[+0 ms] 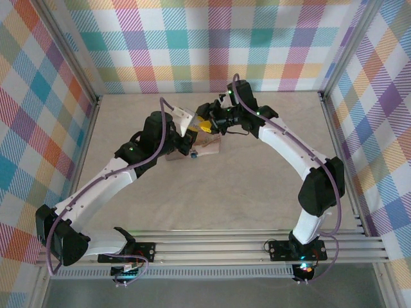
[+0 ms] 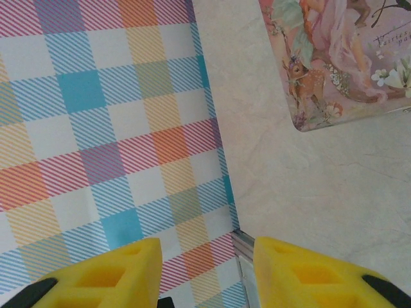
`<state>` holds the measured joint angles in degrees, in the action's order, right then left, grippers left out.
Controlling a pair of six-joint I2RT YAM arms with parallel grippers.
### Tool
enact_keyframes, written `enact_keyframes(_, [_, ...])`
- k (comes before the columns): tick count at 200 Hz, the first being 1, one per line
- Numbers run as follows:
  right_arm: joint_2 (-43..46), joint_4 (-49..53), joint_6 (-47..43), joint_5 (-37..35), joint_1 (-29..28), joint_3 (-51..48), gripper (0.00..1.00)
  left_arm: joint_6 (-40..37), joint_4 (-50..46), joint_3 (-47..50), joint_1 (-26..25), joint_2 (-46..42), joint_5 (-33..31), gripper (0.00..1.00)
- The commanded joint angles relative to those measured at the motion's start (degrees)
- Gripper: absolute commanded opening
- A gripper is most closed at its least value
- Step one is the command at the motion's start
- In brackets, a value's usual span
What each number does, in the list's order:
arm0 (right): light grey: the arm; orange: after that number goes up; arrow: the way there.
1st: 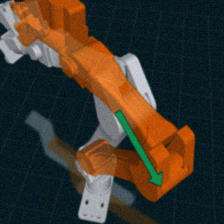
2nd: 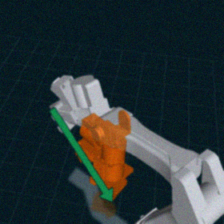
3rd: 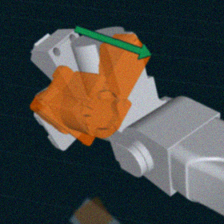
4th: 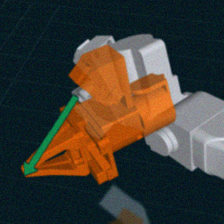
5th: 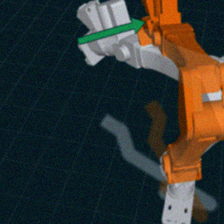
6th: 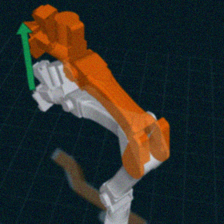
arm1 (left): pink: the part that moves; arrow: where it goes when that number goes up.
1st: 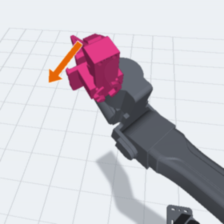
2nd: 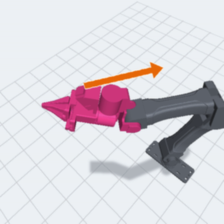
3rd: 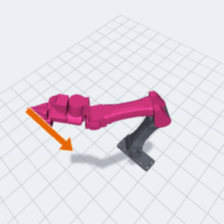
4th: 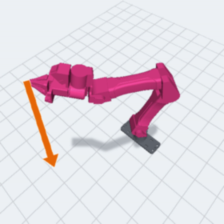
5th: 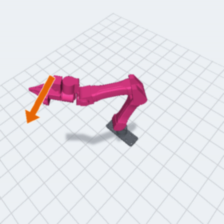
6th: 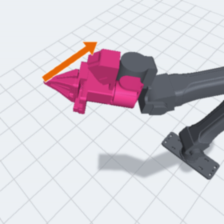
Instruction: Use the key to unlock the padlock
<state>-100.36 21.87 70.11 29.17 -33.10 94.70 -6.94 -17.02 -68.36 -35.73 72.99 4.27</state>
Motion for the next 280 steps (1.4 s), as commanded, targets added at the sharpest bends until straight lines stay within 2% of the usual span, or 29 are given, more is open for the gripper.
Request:
enact_keyframes(1, [-0.50,-1.65,1.26,1.46,-0.64,0.23,0.42,-0.54,-0.15,0.10,-0.72,-0.14,-0.30,0.00])
enact_keyframes(68, [-1.27,-0.16,0.91,1.91,-1.75,0.53,0.36,-0.53,-1.53,-2.53,-0.75,2.46,-4.75,0.00])
enact_keyframes(114, [-2.40,0.90,0.28,2.32,-2.09,1.65,0.22,-1.41,-1.88,-2.61,-0.88,2.42,-5.94,0.00])
enact_keyframes(145, [-3.04,1.12,0.56,2.89,-2.12,2.29,0.22,-1.83,-2.23,-2.30,-1.36,2.21,-8.12,0.00])
enact_keyframes(152, [-3.18,1.05,0.47,3.15,-2.21,2.46,0.17,-1.93,-2.33,-2.30,-1.53,2.26,-8.38,0.00])
enact_keyframes(165, [-3.40,0.36,0.28,3.56,-2.23,2.45,0.00,-2.19,-2.54,-2.31,-1.95,2.56,-8.75,0.00])
enact_keyframes(175, [-3.36,-1.45,-0.34,4.21,-2.22,2.19,0.00,-2.54,-2.61,-2.31,-2.22,2.62,-8.47,0.00])
enact_keyframes(186, [-3.21,-3.36,-2.16,5.03,-2.23,2.07,0.00,-2.49,-2.35,-1.88,-2.31,2.46,-7.40,0.00])
enact_keyframes(202, [-3.12,-4.46,-6.87,5.86,-2.01,2.85,0.00,-1.41,-1.83,-1.28,-2.31,1.67,-5.82,0.13])
enact_keyframes(224, [-3.83,-3.83,-13.55,7.90,-0.65,4.83,0.00,1.93,-2.42,-1.25,-1.98,0.49,-3.60,0.27])
enact_keyframes(256, [-4.82,-4.93,-21.33,13.38,3.24,6.35,0.00,8.45,-3.33,-2.28,1.45,-0.79,7.63,0.37])
enact_keyframes(280, [-4.85,-5.96,-27.28,18.06,6.61,7.83,0.00,16.01,-0.17,-1.73,6.88,-2.11,20.29,0.44])
